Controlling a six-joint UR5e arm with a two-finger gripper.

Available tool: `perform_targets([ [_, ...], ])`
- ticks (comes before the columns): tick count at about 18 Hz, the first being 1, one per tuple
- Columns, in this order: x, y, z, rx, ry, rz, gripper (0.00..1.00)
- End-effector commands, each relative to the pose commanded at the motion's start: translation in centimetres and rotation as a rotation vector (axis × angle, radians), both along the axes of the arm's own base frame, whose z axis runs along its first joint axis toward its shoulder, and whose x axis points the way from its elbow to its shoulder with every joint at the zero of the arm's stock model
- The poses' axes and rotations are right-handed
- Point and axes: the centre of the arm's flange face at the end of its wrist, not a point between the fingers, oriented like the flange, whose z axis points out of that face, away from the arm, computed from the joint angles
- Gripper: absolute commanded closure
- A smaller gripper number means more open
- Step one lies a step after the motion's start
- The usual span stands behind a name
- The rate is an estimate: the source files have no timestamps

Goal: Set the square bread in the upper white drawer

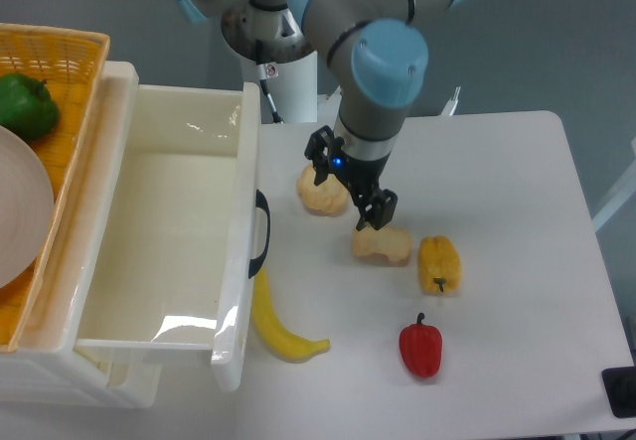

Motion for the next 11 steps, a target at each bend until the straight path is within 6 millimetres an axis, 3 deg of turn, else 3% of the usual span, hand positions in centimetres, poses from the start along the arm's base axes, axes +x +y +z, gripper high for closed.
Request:
perform_targets([
  [5,-0.6,-0.2,-2.2,-0.040,-0.005,-0.065,0.00],
  [9,-1.0,-0.6,-6.5,-0.106,0.041,-0.101,0.00],
  [11,-1.6,-0.5,-7.5,-0.126,0.054,-0.103,0.00],
])
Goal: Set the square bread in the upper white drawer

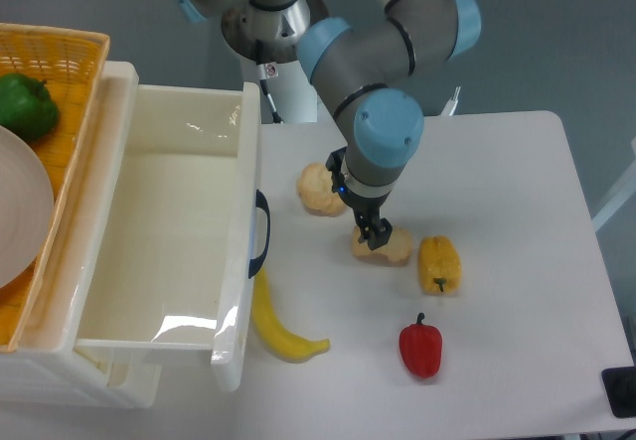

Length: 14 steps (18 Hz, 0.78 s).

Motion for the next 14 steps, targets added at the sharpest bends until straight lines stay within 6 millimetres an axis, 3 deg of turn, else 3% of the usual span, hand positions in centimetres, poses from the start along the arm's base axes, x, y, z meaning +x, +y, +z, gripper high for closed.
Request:
perform_targets([
  [14,-2.4,-0.2,-3.4,-0.006,-0.003,0.009,0.01],
])
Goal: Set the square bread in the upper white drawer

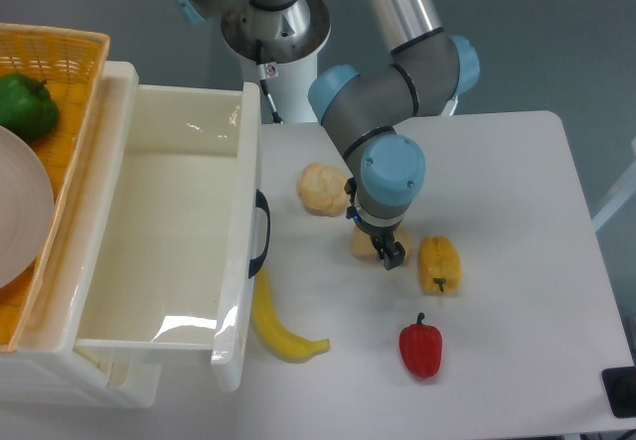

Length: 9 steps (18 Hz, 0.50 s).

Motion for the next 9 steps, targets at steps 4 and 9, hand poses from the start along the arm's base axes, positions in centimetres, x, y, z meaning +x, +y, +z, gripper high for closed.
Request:
perform_targets([
  [4,-0.48,-0.32,-0.75,-0.035,0.009,-0.006,0.01],
  [9,-0.35,-0.31,-1.36,-0.043,0.004,0.007,0.04],
])
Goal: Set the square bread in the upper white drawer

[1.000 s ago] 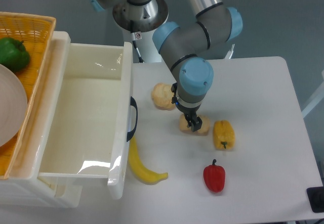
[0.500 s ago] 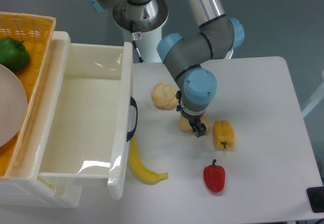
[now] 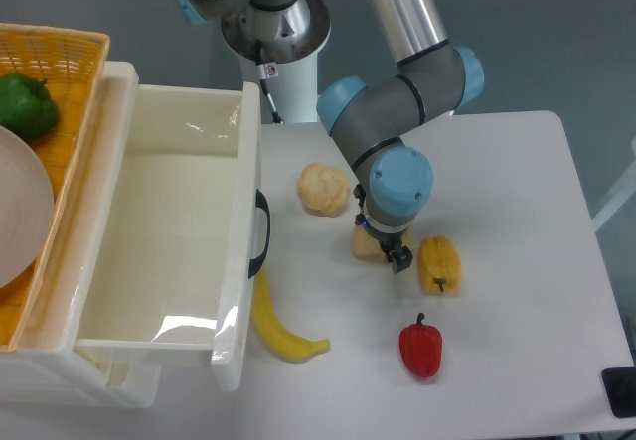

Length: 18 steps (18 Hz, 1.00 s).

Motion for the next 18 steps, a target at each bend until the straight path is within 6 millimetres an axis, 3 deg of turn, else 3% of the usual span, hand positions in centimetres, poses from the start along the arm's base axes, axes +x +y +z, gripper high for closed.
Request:
perform_targets([
  [3,-0.3,0.1,-0.6,-0.005,-0.004,0.003,0.09],
  [5,-0.2,0.1,-1.2,-0.013,-0.007,0.036,0.19],
  [8,-0.3,0.2,-1.0,-0.012,0.007,0.072,0.39],
  [13,-1.1,0.6,0.3,-0.003,0.029,0.070,0.85],
  [16,-1.2,0.7,1.1,0.001,0.037,0.069,0.94],
  [18,-1.6,0.9,2.5,0.018,0.055,0.072,0.94],
])
